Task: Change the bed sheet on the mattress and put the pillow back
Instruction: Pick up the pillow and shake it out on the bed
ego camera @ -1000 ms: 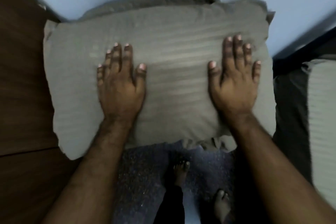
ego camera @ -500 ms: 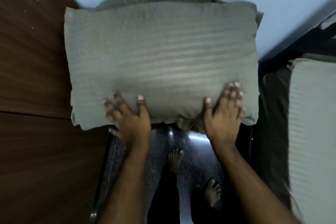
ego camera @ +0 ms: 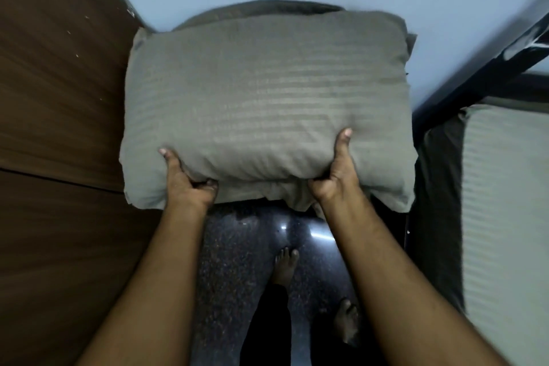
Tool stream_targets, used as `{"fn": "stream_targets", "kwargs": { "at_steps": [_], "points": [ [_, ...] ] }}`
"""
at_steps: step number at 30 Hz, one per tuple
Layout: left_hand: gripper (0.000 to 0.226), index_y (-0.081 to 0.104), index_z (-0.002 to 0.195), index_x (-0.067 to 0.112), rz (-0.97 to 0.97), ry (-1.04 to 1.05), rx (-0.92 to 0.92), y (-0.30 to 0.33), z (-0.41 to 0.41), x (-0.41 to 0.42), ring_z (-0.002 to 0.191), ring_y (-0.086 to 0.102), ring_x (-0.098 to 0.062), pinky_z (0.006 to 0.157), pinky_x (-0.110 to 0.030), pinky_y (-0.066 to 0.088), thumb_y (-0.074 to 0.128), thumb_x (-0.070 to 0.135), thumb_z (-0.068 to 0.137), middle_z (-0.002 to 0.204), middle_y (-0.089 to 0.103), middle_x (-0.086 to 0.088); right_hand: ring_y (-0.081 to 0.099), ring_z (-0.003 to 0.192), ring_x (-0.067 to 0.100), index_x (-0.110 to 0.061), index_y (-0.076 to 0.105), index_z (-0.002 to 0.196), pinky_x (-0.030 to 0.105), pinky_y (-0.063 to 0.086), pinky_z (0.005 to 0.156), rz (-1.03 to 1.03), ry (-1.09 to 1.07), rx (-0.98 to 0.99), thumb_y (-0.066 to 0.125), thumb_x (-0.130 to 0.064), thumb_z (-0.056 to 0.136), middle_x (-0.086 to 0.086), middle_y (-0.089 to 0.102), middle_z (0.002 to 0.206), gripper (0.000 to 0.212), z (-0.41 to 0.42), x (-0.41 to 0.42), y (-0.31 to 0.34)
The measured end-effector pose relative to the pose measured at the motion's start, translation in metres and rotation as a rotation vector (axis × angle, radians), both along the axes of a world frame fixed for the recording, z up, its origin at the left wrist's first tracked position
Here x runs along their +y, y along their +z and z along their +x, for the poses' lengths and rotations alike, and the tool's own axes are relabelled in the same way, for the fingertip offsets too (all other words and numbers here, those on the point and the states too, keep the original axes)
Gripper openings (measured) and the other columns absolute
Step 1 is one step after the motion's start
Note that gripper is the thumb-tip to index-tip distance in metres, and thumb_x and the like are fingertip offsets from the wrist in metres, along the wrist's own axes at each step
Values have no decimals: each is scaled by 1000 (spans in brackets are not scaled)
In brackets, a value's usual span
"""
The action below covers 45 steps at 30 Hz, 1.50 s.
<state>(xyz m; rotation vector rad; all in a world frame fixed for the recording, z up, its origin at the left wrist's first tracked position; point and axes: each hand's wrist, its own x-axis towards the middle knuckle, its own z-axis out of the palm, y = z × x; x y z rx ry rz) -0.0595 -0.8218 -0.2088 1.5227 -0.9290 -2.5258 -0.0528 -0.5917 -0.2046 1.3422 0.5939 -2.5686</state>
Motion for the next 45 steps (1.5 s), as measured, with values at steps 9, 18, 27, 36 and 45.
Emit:
{"fn": "stream_targets", "kwargs": {
  "at_steps": [9,18,27,36,45],
  "points": [
    [37,67,114,16,-49,50,235,121,2,-10,105,69,-20,107,-46,49,49,47,104,112,73,-4,69,91,28,-11,65,127,48,59,80,392,53,41,67,-49,92,9,73,120,53,19,5,100],
    [40,60,82,19,-548,-165,232,226,27,1,38,46,-3,39,-15,38,50,50,104,56,54,8,60,123,27,7,63,126,40,47,107,1081,234,165,52,-53,99,18,66,127,67,49,65,236],
    [38,66,95,11,-515,-249,437,285,-28,48,52,63,-16,57,-34,58,52,45,104,73,73,-5,60,123,26,5,63,127,39,50,106,1166,15,259,57,-41,102,15,66,129,53,42,102,306],
    [46,52,78,12,-842,-458,554,394,-53,117,32,48,-8,32,-18,37,42,48,106,68,51,-11,61,125,19,-2,66,124,42,46,111,1286,-193,227,62,-58,89,6,69,127,67,60,166,349],
    [70,47,53,0,-1201,-850,945,445,-24,196,37,53,-4,41,-22,40,38,40,110,38,52,0,64,119,13,-11,67,126,45,50,107,1463,-448,48,58,-67,87,-3,71,123,69,161,241,405]
  ]
}}
